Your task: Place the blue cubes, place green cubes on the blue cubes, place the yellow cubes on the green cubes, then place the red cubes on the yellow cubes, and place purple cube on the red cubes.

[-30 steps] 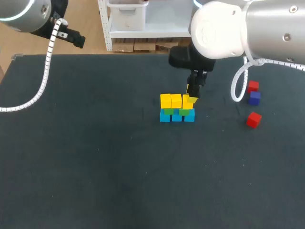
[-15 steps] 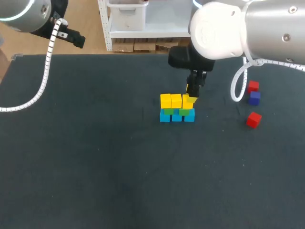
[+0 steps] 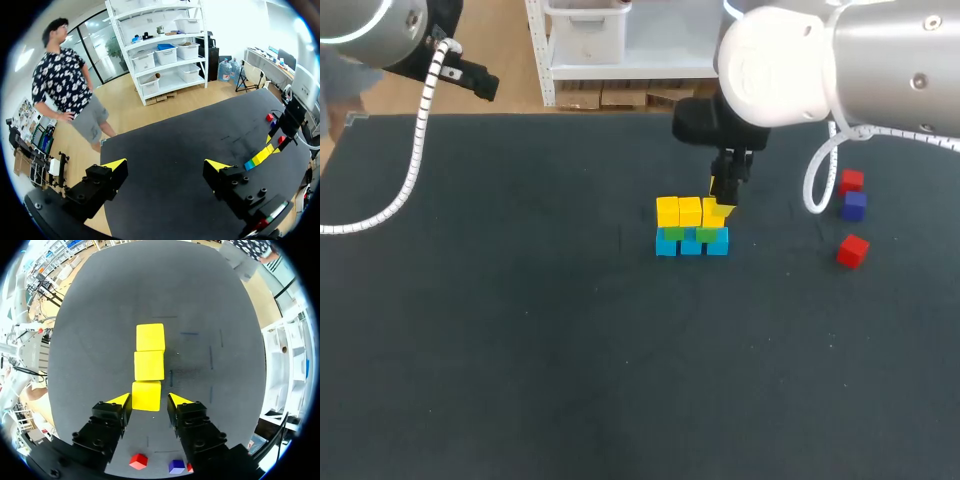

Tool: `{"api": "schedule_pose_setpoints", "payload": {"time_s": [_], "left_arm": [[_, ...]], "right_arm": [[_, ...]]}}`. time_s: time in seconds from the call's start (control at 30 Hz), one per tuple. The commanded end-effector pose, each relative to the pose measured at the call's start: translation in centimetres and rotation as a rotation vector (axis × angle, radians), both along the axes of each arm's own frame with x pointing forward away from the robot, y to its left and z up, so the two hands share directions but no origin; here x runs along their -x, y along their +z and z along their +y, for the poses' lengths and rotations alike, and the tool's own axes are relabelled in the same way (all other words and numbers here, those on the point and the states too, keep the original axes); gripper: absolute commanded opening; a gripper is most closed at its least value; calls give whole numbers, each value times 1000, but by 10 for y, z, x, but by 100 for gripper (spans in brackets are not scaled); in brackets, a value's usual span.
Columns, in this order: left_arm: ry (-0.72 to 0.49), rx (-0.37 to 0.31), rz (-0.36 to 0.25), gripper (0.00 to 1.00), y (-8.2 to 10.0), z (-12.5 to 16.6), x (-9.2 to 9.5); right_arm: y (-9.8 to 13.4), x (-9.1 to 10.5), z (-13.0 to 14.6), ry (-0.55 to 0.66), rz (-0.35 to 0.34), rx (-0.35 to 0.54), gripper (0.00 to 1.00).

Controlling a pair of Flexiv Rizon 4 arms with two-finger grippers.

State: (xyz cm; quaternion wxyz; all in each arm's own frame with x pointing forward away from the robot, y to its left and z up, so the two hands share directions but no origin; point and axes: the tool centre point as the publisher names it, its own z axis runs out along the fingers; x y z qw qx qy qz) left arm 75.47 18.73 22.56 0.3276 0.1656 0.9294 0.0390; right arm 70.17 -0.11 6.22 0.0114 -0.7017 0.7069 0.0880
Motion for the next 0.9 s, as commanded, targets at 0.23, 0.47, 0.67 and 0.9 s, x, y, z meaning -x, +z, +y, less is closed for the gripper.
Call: {"api": "schedule_pose_setpoints", "payload": {"time_s": [0.23, 0.47, 0.67, 0.9], "left_arm": [[-2, 0, 1, 100, 0, 1, 1], [-2, 0, 1, 100, 0, 1, 1], [-2, 0, 1, 100, 0, 1, 1], [-2, 0, 1, 100, 0, 1, 1]], "right_arm": [[-1, 1, 1, 7, -3, -3, 44], [-2, 1, 1, 12, -6, -4, 44], [-2, 1, 1, 16, -2, -6, 47], [6, 2, -4, 1, -1, -16, 100]]}}
